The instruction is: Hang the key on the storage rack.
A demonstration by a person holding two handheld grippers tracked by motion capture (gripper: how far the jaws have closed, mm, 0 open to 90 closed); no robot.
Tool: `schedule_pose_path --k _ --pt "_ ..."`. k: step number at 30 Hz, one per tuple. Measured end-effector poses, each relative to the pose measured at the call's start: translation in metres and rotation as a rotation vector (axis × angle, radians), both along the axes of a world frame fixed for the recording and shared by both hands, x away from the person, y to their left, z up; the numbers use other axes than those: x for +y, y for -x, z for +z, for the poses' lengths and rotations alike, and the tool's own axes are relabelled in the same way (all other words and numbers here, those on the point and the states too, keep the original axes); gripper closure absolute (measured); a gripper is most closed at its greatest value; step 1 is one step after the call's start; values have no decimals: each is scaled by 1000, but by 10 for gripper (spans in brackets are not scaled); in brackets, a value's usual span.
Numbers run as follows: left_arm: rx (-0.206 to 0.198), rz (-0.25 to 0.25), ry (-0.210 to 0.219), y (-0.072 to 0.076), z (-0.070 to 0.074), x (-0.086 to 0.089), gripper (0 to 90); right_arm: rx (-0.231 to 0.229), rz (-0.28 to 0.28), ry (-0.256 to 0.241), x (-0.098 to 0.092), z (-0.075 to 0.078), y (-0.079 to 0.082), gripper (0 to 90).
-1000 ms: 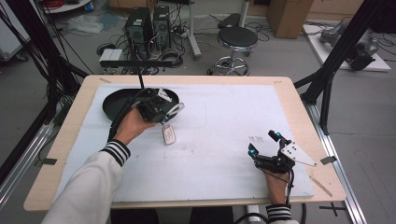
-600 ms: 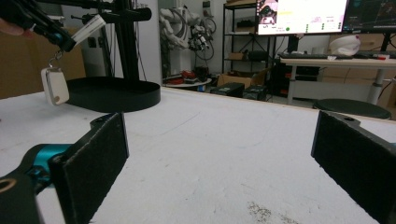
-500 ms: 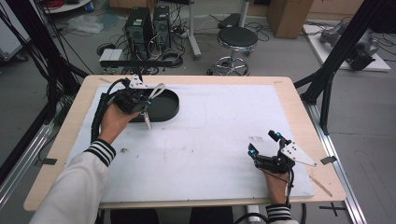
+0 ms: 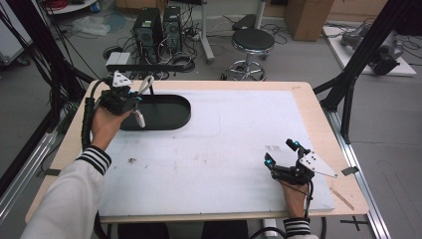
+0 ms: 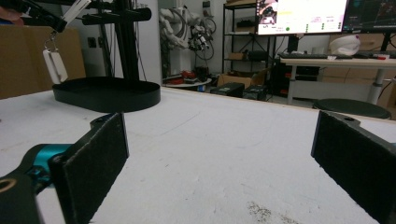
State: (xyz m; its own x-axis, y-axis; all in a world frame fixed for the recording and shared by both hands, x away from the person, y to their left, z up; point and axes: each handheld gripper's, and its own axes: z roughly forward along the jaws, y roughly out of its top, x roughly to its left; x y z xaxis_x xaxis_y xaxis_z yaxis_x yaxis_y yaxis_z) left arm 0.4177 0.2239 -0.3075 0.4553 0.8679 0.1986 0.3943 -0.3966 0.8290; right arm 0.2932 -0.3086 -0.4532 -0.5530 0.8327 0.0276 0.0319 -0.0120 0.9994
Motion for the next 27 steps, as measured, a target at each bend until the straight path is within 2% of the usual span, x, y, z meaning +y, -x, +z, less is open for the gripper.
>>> schedule_pose_path --k 2,7,12,17,27 --pt "0 14 26 -1 2 6 818 2 -1 -2 0 0 0 29" --pt "-33 53 6 -5 10 13 817 3 -2 -3 0 0 0 29" --pt "-48 76 14 -12 14 18 817 4 -1 -4 0 0 0 29" --pt "-47 115 23 -18 10 22 817 3 -1 -2 0 0 0 29" --pt "-42 153 28 -29 1 23 817 3 -1 -3 0 0 0 30"
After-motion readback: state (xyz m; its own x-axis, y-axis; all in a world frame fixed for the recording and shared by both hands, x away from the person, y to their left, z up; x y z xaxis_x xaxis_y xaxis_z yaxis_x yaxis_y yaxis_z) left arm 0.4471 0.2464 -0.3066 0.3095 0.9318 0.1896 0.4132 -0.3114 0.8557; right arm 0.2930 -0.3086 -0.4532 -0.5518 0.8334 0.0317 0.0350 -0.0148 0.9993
